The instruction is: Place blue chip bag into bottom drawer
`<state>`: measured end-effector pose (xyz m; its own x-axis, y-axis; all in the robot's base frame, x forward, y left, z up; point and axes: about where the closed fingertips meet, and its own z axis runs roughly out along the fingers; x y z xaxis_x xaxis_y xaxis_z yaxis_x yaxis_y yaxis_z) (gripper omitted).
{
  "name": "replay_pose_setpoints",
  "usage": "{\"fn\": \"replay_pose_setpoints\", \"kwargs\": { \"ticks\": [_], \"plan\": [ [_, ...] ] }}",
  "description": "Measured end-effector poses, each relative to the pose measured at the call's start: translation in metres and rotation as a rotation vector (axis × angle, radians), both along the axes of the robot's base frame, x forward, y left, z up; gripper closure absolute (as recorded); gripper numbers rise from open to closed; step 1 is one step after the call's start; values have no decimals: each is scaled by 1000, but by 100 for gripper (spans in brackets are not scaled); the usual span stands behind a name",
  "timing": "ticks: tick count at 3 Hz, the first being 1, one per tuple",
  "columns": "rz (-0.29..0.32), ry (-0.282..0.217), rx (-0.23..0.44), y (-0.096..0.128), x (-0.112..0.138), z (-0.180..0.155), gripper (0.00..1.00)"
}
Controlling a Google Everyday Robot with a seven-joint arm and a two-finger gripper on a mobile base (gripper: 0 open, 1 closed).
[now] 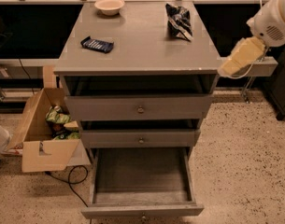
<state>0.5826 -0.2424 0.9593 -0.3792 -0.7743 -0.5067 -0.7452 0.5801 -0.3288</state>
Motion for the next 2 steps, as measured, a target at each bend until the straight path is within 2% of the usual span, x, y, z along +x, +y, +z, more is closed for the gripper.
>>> {"fn": "replay_pose_setpoints", "kwargs": {
  "ticks": [1,2],
  "plan": [
    [-71,-67,81,-2,44,-5,0],
    [-70,-67,82,-2,44,-5,0]
  ]
}}
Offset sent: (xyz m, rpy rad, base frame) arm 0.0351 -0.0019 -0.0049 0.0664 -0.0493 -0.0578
